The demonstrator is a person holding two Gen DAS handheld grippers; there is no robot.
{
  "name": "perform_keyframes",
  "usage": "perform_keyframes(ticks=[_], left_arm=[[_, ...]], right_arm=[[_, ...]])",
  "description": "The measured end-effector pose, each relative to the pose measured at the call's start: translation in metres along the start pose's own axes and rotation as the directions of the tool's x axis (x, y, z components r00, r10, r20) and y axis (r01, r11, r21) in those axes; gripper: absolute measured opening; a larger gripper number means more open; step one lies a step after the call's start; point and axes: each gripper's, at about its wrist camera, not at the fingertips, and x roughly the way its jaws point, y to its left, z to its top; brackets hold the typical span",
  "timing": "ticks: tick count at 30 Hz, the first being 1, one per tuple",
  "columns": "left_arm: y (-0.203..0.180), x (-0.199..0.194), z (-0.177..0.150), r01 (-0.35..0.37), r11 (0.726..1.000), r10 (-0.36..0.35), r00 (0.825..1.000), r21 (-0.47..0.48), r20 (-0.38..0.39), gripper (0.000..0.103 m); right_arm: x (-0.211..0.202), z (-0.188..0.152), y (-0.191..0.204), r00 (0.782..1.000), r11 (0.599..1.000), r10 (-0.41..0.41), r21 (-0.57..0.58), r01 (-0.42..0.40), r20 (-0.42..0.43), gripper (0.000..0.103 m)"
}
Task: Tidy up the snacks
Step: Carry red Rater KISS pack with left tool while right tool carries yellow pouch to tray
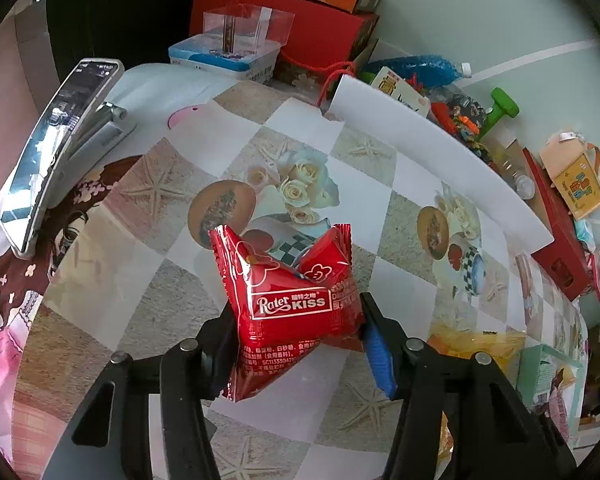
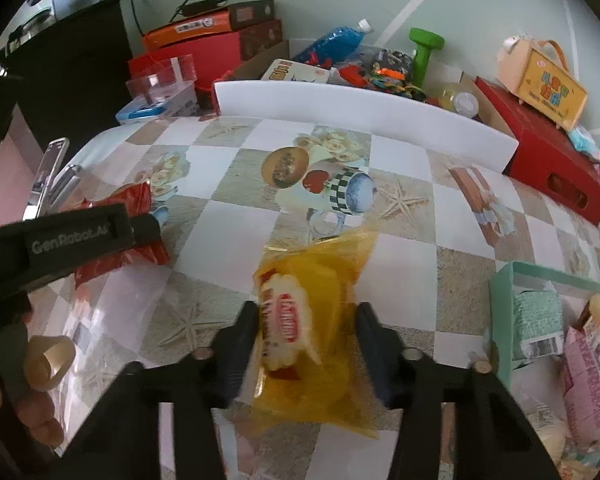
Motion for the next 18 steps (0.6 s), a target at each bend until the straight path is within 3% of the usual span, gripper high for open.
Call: perform_keyframes(ticks=[3,18], left_arm=[[-0.001,-0.004,0.001,0.006,1.0,-0.006,1.0,0.002,0.009,0.057],[0.001,-0.019,0.004,0.015,1.0,-0.015,0.999,-0.006,0.036,0.057]], right_arm=[[-0.007,0.0,0.002,1.0,1.0,0.01,-0.007,-0.01,0.016,0.042],[-0.032,0.004,-0.008,0.997,1.0,0.003,0.019,-0.004,0.075,0.042]])
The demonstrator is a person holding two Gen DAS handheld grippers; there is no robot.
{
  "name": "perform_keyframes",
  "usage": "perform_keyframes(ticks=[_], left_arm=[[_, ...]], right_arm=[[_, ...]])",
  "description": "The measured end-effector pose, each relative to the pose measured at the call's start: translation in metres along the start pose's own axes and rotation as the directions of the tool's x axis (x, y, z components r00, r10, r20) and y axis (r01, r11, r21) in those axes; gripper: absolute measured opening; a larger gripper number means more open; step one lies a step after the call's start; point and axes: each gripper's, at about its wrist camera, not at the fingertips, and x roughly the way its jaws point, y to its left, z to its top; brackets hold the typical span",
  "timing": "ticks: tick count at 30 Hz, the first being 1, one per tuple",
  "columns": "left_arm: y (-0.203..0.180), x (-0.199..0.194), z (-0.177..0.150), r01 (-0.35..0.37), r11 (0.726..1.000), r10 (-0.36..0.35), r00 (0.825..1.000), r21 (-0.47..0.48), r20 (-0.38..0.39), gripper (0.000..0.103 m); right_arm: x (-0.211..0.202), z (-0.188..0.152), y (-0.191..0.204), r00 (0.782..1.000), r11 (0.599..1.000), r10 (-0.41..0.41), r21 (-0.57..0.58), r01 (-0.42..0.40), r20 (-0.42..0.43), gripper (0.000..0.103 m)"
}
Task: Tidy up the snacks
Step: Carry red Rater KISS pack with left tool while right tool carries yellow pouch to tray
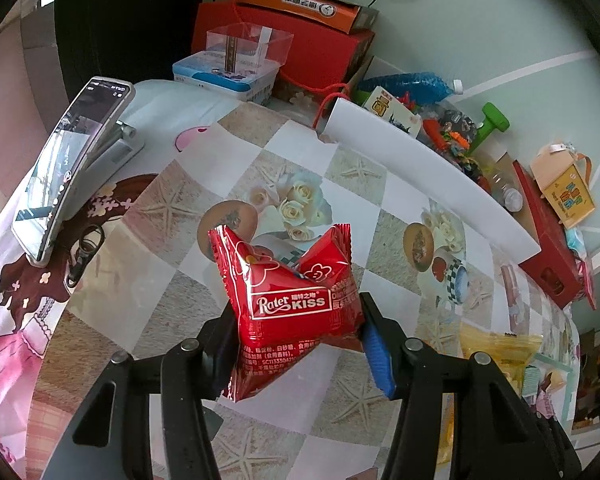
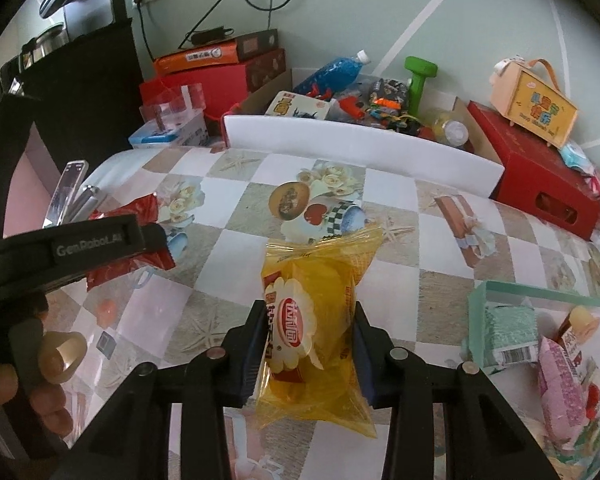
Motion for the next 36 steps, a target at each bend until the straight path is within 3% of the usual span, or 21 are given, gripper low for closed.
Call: perform_keyframes(ticks=[21,36], left_arm=[[-0.013,-0.057,-0.008,-0.003,0.999,0.001,0.999,0.037,0.054,0.057],[-0.065,-0.087,-0.036,0.026,0.987,-0.036,0.997,0.161,0.061,0.057]], right_arm=[[-0.07,-0.023,-0.044,0.998,0.994,-0.03,0.103,0.025,0.046,0.042],[-0.105,-0.04,-0.091,0.995,0.979,-0.044,0.2,0.025,0.088,0.042]])
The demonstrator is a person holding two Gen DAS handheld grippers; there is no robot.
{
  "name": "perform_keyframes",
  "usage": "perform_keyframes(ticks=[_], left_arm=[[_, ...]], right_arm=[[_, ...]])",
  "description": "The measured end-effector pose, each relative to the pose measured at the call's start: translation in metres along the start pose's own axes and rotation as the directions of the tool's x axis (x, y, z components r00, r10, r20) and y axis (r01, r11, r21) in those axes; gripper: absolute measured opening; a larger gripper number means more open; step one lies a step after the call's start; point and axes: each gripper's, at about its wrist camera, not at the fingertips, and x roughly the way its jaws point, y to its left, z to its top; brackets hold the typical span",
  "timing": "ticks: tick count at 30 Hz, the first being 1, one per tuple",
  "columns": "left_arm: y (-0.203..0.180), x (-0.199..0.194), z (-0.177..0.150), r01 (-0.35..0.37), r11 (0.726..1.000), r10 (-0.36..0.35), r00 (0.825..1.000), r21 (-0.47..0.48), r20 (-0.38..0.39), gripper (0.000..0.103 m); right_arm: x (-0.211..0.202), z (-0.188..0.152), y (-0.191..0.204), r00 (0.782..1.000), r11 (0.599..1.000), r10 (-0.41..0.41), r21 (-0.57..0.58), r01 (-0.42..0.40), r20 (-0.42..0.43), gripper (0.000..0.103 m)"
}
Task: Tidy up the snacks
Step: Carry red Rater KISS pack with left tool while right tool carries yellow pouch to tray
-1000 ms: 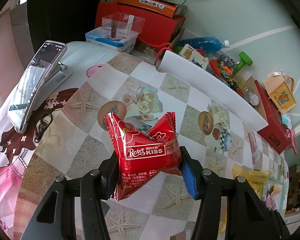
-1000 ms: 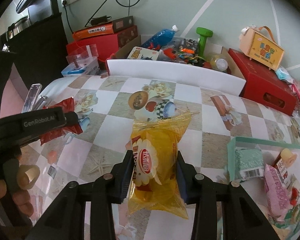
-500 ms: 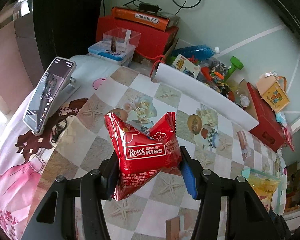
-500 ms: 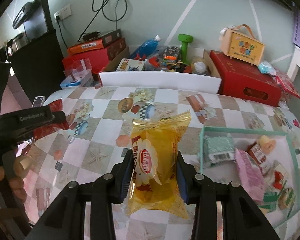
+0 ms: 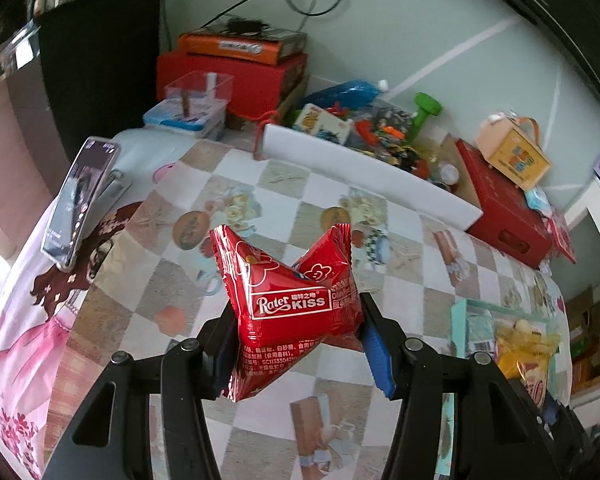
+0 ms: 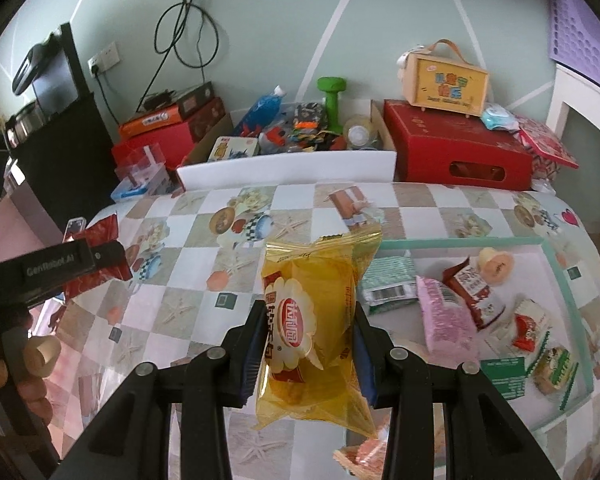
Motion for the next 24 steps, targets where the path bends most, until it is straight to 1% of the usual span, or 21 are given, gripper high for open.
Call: perform_keyframes(ticks=[4,7,13,18,22,24], left_arm=[[-0.022,-0.003,-0.002,0.019,0.999,-0.019,1.0,0.049,0.009,0.057],[-0.038,0.0,-0.005,0.05,0.996,-0.049,0.999,0.081,-0.007,0.057],[-0.072,-0.002,-0.014,0.071,0.986,-0.069,0.997,0.153,-0.015,0.057],[-0.109,-0.008,-0.026,0.11,0.965,-0.108,0.994,0.24,-0.022,0.057],[-0.136,-0.012,-0.035,0.142,0.946,-0.141,0.99,0.293,-0.025,0.057],[-0.153,-0.016,-0.041,0.165,0.93,-0.165,0.986,0.328,-0.03,0.057]], right_arm=[[-0.002,0.001,-0.016,1.0,0.999,-0.015,0.029,0.015,0.005,0.042],[-0.003,0.002,-0.03,1.0,0.998,-0.021,0.059,0.021,0.002,0.042],[-0.01,0.002,-0.054,0.999,0.993,-0.035,0.116,0.034,0.009,0.042],[-0.019,0.003,-0.078,0.999,0.985,-0.044,0.168,0.039,0.024,0.042],[-0.026,0.003,-0.104,0.997,0.973,-0.073,0.221,0.063,0.035,0.042],[-0.031,0.004,-0.122,0.995,0.963,-0.095,0.256,0.081,0.041,0.042]])
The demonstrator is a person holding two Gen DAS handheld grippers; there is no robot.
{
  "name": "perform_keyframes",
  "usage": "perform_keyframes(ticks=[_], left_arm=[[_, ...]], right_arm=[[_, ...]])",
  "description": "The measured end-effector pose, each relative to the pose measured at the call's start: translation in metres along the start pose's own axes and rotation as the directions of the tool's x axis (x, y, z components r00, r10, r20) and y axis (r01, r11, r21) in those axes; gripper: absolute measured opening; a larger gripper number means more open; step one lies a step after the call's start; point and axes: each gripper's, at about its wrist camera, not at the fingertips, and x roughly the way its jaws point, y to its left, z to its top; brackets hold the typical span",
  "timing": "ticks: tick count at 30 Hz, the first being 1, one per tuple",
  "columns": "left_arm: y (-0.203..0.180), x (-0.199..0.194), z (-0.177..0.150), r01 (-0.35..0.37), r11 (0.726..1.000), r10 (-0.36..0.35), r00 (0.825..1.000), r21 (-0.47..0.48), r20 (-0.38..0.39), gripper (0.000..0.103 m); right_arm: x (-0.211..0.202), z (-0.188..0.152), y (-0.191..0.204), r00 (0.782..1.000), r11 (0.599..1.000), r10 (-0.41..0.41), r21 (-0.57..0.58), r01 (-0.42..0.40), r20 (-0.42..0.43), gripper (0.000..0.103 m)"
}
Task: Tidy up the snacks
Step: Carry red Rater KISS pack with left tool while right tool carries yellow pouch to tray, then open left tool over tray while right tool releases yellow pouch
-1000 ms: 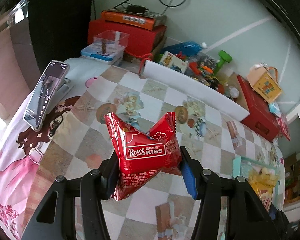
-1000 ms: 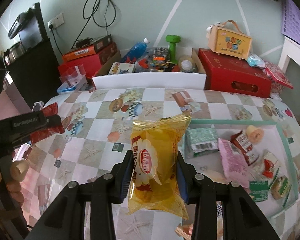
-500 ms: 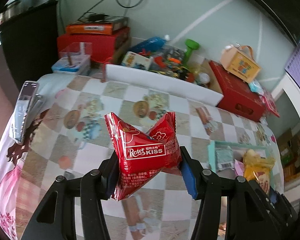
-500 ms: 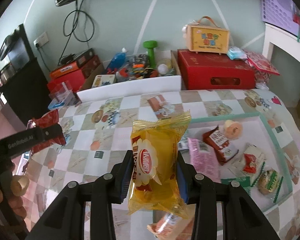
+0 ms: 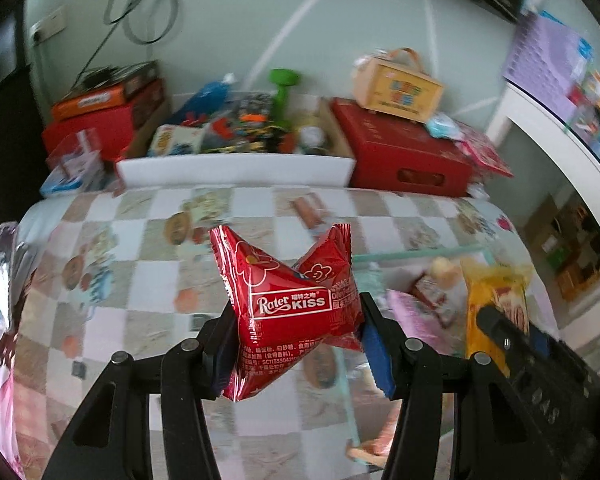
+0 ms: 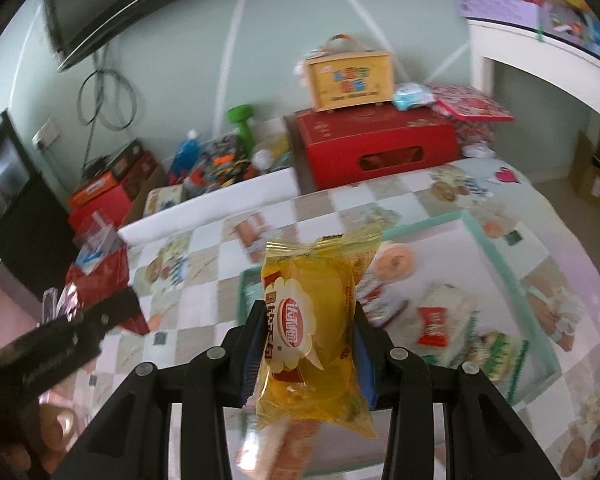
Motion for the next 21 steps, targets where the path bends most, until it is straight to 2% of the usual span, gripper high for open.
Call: perform_keyframes(ticks=[6,11,15,21], left_arm=[[-0.05,0.005,-0.006,0.066,0.992,-0.066,0.998,0.107,-0.009,0.057],[-0.078,0.017,-0.014,0.082,0.981,-0.077,0.996,0.174,-0.037,0.057],[-0.076,0.026,-0.014,0.066,0.984,-0.06,0.997,0.163,-0.046,0.057],[-0.048,0.052,-0.013,0.018,0.996,-0.01,0.997,0.09,-0.079,0.057]], right_arm=[[-0.008,0.012,-0.052,0.998,0.994,-0.053,0.102,0.05,0.025,0.042],[-0.006,0.014,-0.079,0.998,0.984,-0.066,0.165,0.062,0.014,0.042],[0.003,0.012,-0.09,0.998,0.981,-0.06,0.186,0.061,-0.01,0.042],[0.033,0.004,-0.089,0.995,0.983,-0.037,0.178,0.053,-0.093,0.042]])
